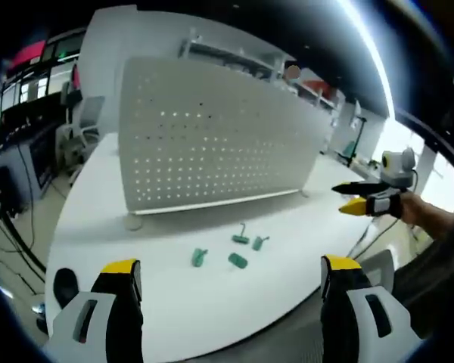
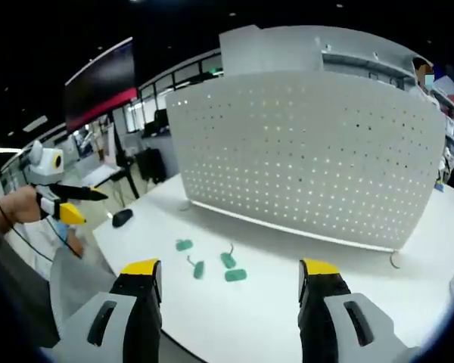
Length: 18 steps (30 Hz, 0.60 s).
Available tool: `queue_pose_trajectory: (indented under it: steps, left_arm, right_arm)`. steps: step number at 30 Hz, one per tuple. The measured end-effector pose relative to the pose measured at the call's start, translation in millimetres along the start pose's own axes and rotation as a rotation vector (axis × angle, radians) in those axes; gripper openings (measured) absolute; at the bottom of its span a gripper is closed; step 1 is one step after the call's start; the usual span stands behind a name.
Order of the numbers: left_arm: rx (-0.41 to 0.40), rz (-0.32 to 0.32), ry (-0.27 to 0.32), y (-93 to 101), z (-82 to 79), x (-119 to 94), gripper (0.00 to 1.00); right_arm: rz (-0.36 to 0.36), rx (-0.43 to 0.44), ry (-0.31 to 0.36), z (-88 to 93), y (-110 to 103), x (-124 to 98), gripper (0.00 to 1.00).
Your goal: Insert the hook assembly into the mounting plate slot until the hook locks in place.
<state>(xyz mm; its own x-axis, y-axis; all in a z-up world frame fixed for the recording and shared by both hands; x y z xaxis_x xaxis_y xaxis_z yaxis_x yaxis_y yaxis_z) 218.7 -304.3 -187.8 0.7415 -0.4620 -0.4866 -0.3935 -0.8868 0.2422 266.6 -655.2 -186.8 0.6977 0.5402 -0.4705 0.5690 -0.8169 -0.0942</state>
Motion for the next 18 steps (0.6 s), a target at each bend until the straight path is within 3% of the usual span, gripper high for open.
queue_pose_trajectory:
  steps: [18]
  left_arm:
    - [0.025,0.025,-0.037,7.7,4.7,4.0,1.00]
  right_arm:
    - [0.023,0.008,-0.018,15.7,-0.1,-11.6,0.73]
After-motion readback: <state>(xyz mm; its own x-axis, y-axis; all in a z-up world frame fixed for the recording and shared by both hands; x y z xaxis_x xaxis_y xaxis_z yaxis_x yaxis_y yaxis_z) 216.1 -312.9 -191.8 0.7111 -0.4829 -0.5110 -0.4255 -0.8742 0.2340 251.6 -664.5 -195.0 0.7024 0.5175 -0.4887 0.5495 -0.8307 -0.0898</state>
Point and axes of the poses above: the point that each gripper's makers call its tool centre point, and the gripper's own axes: x roughly forward along the fingers, y roughly to its right, z roughly out of its underside, the point moved 10 cm from there along -x, roughly backward along the fingers, and after that the axes turned 1 degree about y, right-handed, at the moved point
